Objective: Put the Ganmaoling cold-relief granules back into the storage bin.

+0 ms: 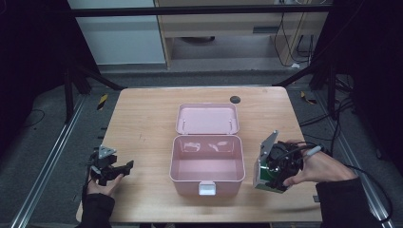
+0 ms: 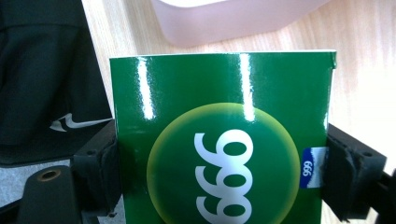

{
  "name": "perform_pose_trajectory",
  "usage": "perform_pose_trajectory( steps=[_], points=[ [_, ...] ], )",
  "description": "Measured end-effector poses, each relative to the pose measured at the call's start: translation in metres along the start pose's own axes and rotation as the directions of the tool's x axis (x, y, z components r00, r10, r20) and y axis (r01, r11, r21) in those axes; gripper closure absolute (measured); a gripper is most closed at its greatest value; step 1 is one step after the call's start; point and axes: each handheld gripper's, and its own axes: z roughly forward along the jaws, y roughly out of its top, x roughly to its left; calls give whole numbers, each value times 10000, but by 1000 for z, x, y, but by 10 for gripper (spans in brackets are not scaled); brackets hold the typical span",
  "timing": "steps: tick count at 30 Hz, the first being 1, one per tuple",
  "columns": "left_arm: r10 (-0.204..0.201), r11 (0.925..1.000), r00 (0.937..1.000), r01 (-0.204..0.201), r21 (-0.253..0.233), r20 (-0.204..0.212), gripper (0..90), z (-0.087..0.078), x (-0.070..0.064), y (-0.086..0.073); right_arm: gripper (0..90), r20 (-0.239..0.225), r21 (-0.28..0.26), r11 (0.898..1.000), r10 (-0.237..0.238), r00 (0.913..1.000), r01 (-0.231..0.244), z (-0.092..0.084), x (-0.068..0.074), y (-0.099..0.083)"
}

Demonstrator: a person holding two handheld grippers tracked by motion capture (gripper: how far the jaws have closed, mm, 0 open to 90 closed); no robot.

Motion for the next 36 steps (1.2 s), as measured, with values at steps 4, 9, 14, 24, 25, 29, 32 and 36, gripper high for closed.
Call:
perform_pose_trajectory(
  steps=[4, 9, 14, 24, 25, 29, 32, 36],
  points=[
    [-3, 10000, 10000, 3, 15, -7, 285, 0, 0, 0, 164, 127, 7, 10000, -57, 9999, 57, -10, -2, 3],
    [-1, 10000, 10000, 1, 12, -18, 285, 0, 0, 0, 164, 339, -100, 10000, 2, 9994, 1, -24, -4, 8],
    [10, 10000, 10000, -10, 13, -10, 285, 0, 0, 0, 164, 466, 18, 10000, -54, 9989, 53, -33, -6, 13],
    [1, 10000, 10000, -1, 12, -9, 285, 0, 0, 0, 164, 525, -41, 10000, -75, 9986, 77, -49, -9, 25],
    [-3, 10000, 10000, 3, 13, -10, 285, 0, 0, 0, 164, 534, -59, 9999, -120, 9985, 124, -49, -10, 26],
    [8, 10000, 10000, -8, 15, -13, 285, 0, 0, 0, 164, 509, -40, 9999, -130, 9986, 133, -51, -10, 31],
    [10, 10000, 10000, -10, 16, -15, 285, 0, 0, 0, 164, 497, -43, 9998, -210, 9985, 212, -51, -10, 35],
    [3, 10000, 10000, -3, 14, -10, 285, 0, 0, 0, 164, 484, -5, 9996, -285, 9984, 286, -52, -11, 41]
  ],
)
